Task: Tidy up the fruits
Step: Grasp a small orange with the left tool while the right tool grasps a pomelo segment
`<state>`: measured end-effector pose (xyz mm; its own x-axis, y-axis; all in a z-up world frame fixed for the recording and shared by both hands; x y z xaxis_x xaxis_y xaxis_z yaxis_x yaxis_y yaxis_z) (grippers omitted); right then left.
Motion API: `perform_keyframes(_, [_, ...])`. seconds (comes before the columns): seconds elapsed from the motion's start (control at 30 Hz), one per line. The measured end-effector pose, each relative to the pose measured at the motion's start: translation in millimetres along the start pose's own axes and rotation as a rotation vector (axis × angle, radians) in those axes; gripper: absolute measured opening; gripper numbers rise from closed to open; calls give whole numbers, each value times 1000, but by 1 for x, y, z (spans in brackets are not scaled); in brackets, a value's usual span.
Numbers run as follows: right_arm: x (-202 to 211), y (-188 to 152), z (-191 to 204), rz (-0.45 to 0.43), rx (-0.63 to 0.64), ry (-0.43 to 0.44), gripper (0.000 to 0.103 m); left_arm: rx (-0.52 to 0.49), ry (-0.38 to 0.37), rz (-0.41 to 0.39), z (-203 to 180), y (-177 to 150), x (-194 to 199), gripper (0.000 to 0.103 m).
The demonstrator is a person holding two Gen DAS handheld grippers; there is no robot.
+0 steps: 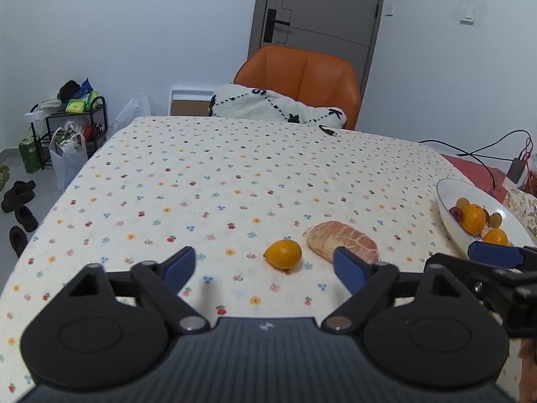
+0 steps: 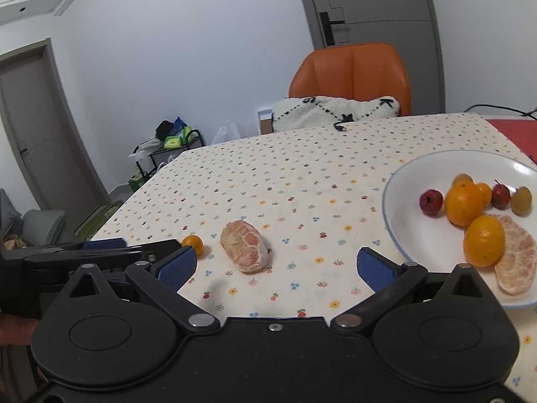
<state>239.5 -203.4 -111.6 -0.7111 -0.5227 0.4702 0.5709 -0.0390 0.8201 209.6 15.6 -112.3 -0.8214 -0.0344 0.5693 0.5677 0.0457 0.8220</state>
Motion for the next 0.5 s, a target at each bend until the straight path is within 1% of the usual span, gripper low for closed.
perform_keyframes(0.07, [-2, 1, 4, 0, 23, 0, 102, 18, -5, 1, 1, 1, -4, 77])
perform_keyframes(0.1, [-2, 2, 5, 2, 33, 0, 99, 24, -10, 2, 1, 2, -6, 77])
perform_keyframes(0.17, [-5, 3, 6, 9, 45, 0, 96, 23, -19, 11, -1, 3, -10, 69])
perform_keyframes(0.27, [-8, 6, 7, 21, 50, 5, 88, 17, -35, 24, -3, 3, -16, 64])
perform_keyframes(0.3, [-10, 7, 8, 27, 53, 5, 85, 16, -36, 26, -4, 4, -18, 64])
perform_keyframes(0.4, [-13, 9, 9, 35, 65, 0, 85, 13, -35, 30, -6, 5, -22, 63])
perform_keyframes(0.43, [-13, 9, 9, 36, 69, -2, 85, 12, -36, 33, -6, 5, -23, 61])
perform_keyframes(0.5, [-13, 11, 10, 37, 72, -2, 85, 20, -41, 48, -6, 4, -28, 51])
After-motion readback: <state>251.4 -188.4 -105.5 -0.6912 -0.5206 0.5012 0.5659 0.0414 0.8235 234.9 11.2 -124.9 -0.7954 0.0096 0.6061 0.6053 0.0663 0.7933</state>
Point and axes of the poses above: each gripper's, at about its wrist camera, not at the fingertips, and x roughly against the way its jaws point, z to its left, y to its top, the point moved 4 cm from there along -x, roughly the way its jaws point, and after that the axes turned 8 degrees about -x, right-handed, at the moved point
